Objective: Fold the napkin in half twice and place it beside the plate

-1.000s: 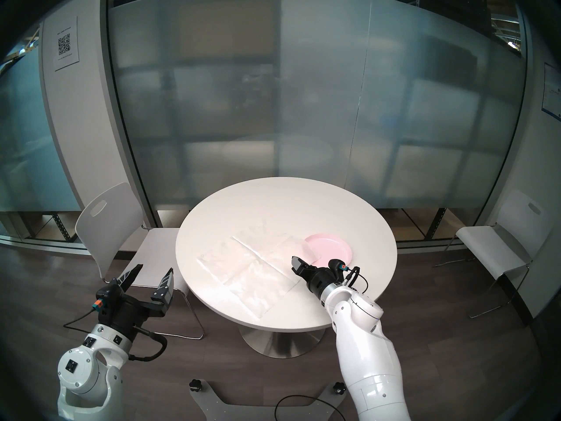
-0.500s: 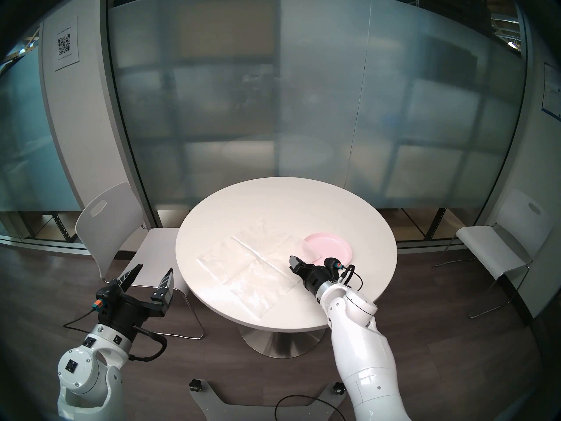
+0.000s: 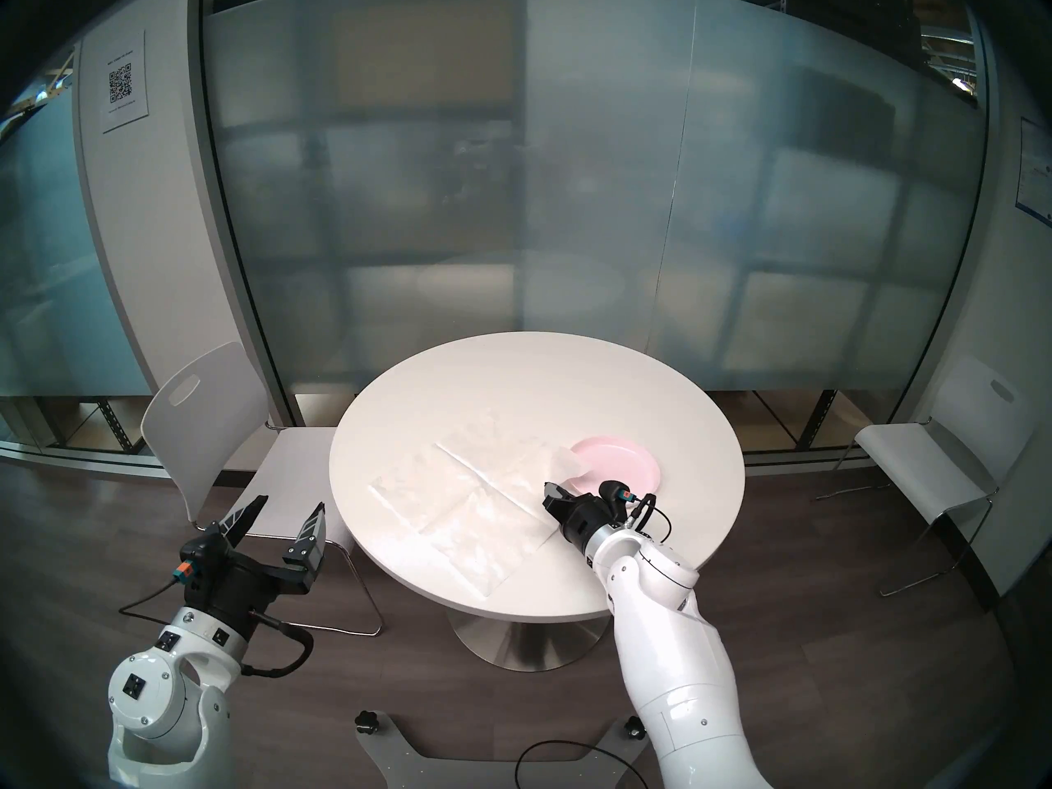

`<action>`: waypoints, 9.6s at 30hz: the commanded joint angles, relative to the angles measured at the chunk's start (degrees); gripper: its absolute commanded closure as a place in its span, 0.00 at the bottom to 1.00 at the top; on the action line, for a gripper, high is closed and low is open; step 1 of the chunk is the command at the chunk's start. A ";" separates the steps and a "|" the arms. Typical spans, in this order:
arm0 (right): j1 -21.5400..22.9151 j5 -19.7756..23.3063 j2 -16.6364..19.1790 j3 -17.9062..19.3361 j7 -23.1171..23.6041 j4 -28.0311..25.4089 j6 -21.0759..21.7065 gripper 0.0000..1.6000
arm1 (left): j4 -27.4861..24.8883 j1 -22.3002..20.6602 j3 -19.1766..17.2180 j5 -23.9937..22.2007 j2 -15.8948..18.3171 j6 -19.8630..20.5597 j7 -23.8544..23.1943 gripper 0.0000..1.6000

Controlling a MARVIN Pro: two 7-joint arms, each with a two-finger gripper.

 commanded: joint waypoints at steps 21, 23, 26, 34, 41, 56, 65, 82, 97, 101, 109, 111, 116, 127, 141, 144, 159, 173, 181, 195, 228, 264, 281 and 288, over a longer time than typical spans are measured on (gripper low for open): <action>-2.41 -4.98 2.84 -2.00 3.91 -4.61 -4.49 0.88 | -1.05 0.09 -0.04 0.04 -0.06 0.00 -0.12 0.00; -2.45 -5.57 3.27 -2.45 4.50 -4.63 -5.05 0.91 | -1.04 0.09 -0.04 0.04 -0.07 0.00 -0.12 0.00; -2.66 -6.78 3.98 -3.28 5.41 -4.79 -6.17 1.00 | -1.04 0.08 -0.05 0.05 -0.08 -0.01 -0.13 0.00; -3.43 -9.08 6.65 -5.11 9.82 -5.70 -8.83 1.00 | -1.04 0.07 -0.06 0.06 -0.11 -0.01 -0.16 0.00; -4.40 -9.63 7.05 -4.78 10.71 -6.83 -9.82 1.00 | -1.05 0.07 -0.07 0.08 -0.13 0.01 -0.18 0.00; -6.18 -11.48 11.03 -5.62 18.38 -8.01 -17.54 1.00 | 0.31 -3.10 4.80 3.33 0.37 0.86 -0.44 0.00; -6.77 -16.56 14.38 -7.11 22.71 -6.94 -24.18 1.00 | 3.85 -6.95 8.27 5.68 3.06 6.18 -2.95 0.00; -7.13 -18.62 14.39 -6.70 24.20 -5.03 -29.44 1.00 | 14.17 -14.14 13.02 13.31 7.48 10.80 -5.90 0.00; -9.31 -17.42 14.02 -4.58 24.21 -6.53 -29.21 1.00 | 19.26 -18.61 15.28 16.34 7.15 13.20 -5.21 0.00; -9.21 -17.60 14.20 -4.70 24.76 -6.84 -29.31 1.00 | 20.89 -19.67 15.99 17.35 7.46 13.94 -4.92 0.00; -7.90 -18.16 14.76 -4.91 26.54 -6.21 -29.74 1.00 | 22.67 -21.56 17.71 19.85 9.20 17.08 -5.65 0.00; -7.71 -18.30 14.83 -4.91 26.86 -6.08 -30.00 1.00 | 22.87 -21.74 18.03 20.20 9.24 17.60 -5.68 0.00; -7.15 -18.34 15.27 -5.03 28.33 -5.83 -30.64 1.00 | 23.94 -22.81 18.91 21.12 9.21 19.37 -6.13 0.00; -4.57 -18.80 17.24 -7.03 33.46 -5.21 -31.53 1.00 | 26.44 -24.39 20.55 23.31 9.21 19.63 -5.92 0.00; 0.66 -20.03 19.51 -11.36 42.47 -3.08 -32.97 1.00 | 27.45 -25.17 21.51 24.24 9.12 19.08 -6.05 0.00; 2.45 -20.42 19.54 -12.61 44.47 -2.16 -33.15 1.00 | 27.58 -25.37 21.40 24.32 9.25 19.09 -6.16 0.00; 7.94 -21.22 18.61 -15.99 50.28 2.64 -31.66 1.00 | 27.38 -25.37 20.09 23.51 9.46 18.86 -7.02 0.00; 9.73 -21.93 18.98 -17.48 52.86 3.73 -30.80 1.00 | 27.15 -24.56 18.83 23.37 9.77 18.31 -7.94 0.00; 8.73 -21.85 19.55 -16.96 53.00 2.90 -30.33 1.00 | 26.88 -24.08 18.96 23.58 9.71 18.12 -7.99 0.00; 3.18 -18.90 22.42 -13.37 54.12 -5.25 -25.91 0.00 | 26.96 -23.89 19.76 23.93 9.52 18.06 -7.58 0.00; 17.91 -24.85 16.32 -10.13 48.61 13.34 -25.62 0.00 | 13.31 -13.93 19.31 22.80 13.14 16.75 -13.64 0.00; 34.95 -35.27 11.66 -13.40 62.15 33.02 -31.20 0.11 | 10.20 -10.13 14.79 21.11 12.97 16.20 -12.45 0.00; 42.91 -38.91 6.15 -18.11 63.39 47.40 -39.43 0.21 | 9.37 -7.99 15.66 20.86 12.94 15.90 -11.75 0.00; 45.62 -40.57 4.49 -18.87 62.87 52.42 -41.60 0.24 | 8.74 -7.42 15.80 20.58 13.19 15.65 -11.96 0.00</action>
